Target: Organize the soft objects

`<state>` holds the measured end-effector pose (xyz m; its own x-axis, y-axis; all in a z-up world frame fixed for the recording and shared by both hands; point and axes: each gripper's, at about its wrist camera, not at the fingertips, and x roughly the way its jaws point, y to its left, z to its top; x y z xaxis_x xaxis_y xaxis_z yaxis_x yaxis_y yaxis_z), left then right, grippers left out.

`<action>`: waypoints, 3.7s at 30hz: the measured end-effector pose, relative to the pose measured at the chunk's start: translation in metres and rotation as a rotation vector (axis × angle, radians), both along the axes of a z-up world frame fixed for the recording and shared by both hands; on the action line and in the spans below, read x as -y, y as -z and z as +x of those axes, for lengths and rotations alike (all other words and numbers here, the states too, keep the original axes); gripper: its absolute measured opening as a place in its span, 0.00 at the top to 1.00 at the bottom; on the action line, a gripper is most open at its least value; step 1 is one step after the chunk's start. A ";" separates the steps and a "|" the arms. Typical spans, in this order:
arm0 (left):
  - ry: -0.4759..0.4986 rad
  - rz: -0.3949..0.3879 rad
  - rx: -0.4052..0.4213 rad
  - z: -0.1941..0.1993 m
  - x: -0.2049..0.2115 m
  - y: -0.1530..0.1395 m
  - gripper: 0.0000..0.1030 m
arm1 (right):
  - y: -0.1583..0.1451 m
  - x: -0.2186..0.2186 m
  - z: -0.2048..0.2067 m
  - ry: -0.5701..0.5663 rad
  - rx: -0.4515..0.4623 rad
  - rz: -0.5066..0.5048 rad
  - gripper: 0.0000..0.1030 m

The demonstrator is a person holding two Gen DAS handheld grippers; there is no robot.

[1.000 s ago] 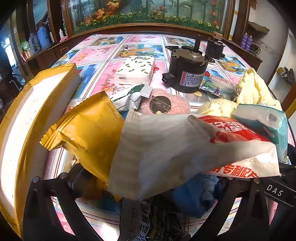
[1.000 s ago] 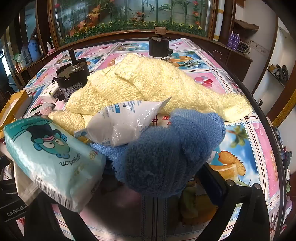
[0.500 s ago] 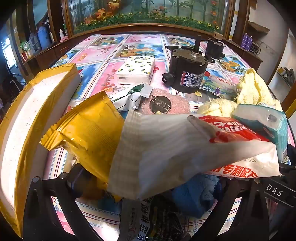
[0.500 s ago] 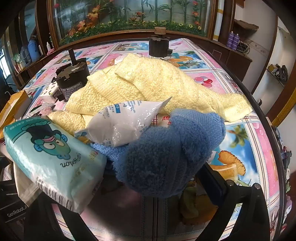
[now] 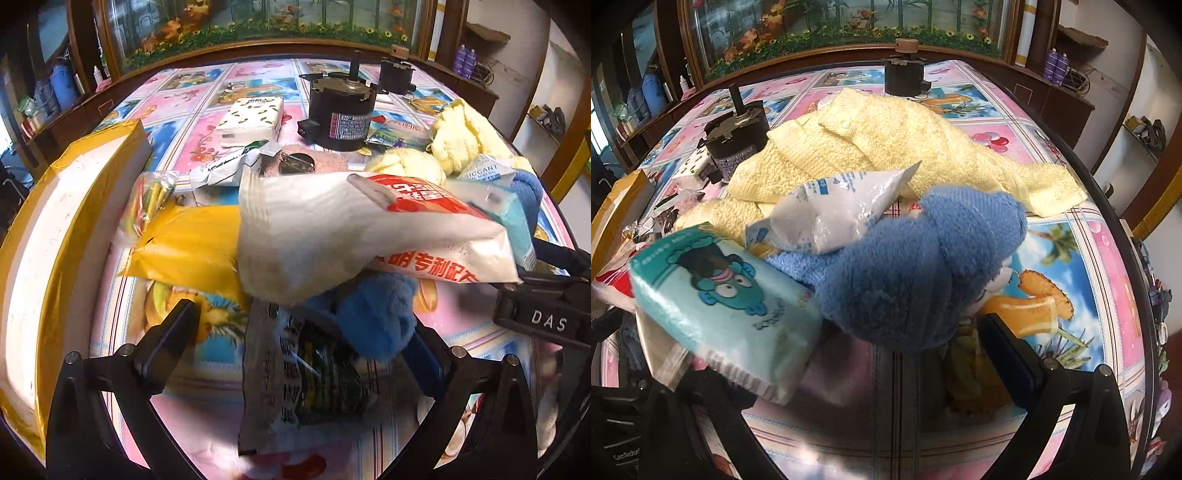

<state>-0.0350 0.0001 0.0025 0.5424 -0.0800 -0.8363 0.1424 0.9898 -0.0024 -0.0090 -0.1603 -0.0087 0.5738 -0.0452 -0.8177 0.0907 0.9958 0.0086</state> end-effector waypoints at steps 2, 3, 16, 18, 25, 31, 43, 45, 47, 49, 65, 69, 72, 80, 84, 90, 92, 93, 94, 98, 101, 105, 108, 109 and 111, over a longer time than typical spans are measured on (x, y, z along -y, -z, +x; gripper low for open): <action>0.018 0.002 -0.011 -0.001 0.002 0.000 0.00 | 0.000 -0.001 -0.004 -0.026 -0.020 0.000 0.00; 0.022 0.001 -0.019 -0.002 0.002 0.000 0.00 | 0.000 -0.002 -0.005 -0.044 -0.030 -0.003 0.00; -0.033 -0.071 0.183 -0.058 -0.080 -0.070 0.03 | -0.031 0.018 -0.053 -0.024 0.033 -0.008 0.01; -0.072 -0.090 0.193 -0.058 -0.098 -0.073 0.03 | -0.049 0.020 -0.072 -0.020 0.151 -0.010 0.01; -0.014 -0.180 0.152 -0.047 -0.103 -0.069 0.03 | -0.049 0.034 -0.075 -0.062 0.204 0.111 0.00; 0.116 -0.156 0.074 -0.047 -0.072 -0.048 0.03 | -0.043 0.000 -0.076 -0.198 0.156 0.143 0.01; 0.231 -0.080 -0.017 -0.013 -0.010 -0.007 0.07 | -0.037 0.001 -0.063 -0.201 0.131 0.166 0.01; 0.235 -0.104 -0.008 -0.012 -0.011 -0.009 0.23 | -0.037 0.006 -0.064 -0.197 0.128 0.165 0.01; 0.243 -0.158 -0.008 -0.011 -0.018 -0.011 0.45 | -0.035 0.009 -0.064 -0.205 0.120 0.163 0.01; 0.232 -0.200 -0.022 -0.009 -0.026 -0.012 0.61 | -0.032 0.007 -0.061 -0.220 0.102 0.160 0.01; 0.169 -0.341 0.004 -0.045 -0.077 -0.035 0.76 | -0.045 -0.095 -0.013 -0.562 0.103 0.032 0.06; 0.183 -0.298 -0.020 -0.048 -0.074 -0.028 0.76 | -0.035 -0.108 -0.003 -0.621 0.058 0.035 0.08; 0.188 -0.290 -0.031 -0.047 -0.066 -0.023 0.76 | -0.031 -0.108 0.000 -0.658 0.019 0.087 0.12; 0.163 -0.320 -0.061 -0.045 -0.068 -0.017 0.69 | -0.028 -0.108 -0.001 -0.668 -0.050 0.225 0.59; 0.143 -0.341 -0.064 -0.045 -0.066 -0.020 0.53 | -0.038 -0.080 -0.007 -0.597 -0.023 0.345 0.60; 0.166 -0.362 -0.047 -0.046 -0.052 -0.027 0.36 | -0.047 -0.050 -0.022 -0.525 0.020 0.364 0.60; 0.191 -0.323 -0.063 -0.042 -0.038 -0.022 0.36 | -0.051 -0.043 -0.025 -0.510 0.028 0.381 0.60; 0.194 -0.297 -0.076 -0.038 -0.031 -0.018 0.36 | -0.053 -0.039 -0.029 -0.506 0.031 0.391 0.60; 0.197 -0.264 -0.056 -0.038 -0.025 -0.017 0.36 | -0.054 -0.038 -0.030 -0.500 0.037 0.395 0.60; 0.247 -0.209 -0.043 -0.041 -0.009 -0.015 0.57 | -0.060 -0.039 -0.037 -0.502 0.047 0.408 0.60; 0.235 -0.272 -0.047 -0.043 -0.021 -0.016 0.66 | -0.069 -0.044 -0.044 -0.516 0.062 0.404 0.60; 0.210 -0.376 -0.003 -0.051 -0.052 -0.038 0.66 | -0.083 -0.061 -0.051 -0.554 0.085 0.399 0.60; 0.166 -0.481 0.029 -0.053 -0.090 -0.068 0.66 | -0.094 -0.079 -0.051 -0.589 0.100 0.405 0.60; 0.141 -0.497 0.048 -0.050 -0.104 -0.077 0.66 | -0.099 -0.086 -0.050 -0.606 0.102 0.415 0.60; 0.088 -0.517 0.083 -0.042 -0.135 -0.095 0.66 | -0.109 -0.102 -0.042 -0.635 0.101 0.452 0.60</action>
<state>-0.0773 0.1353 0.0971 0.5781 -0.5187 -0.6299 0.2451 0.8467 -0.4722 -0.0515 -0.0581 0.1000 0.4504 0.6414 -0.6211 -0.5177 0.7544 0.4036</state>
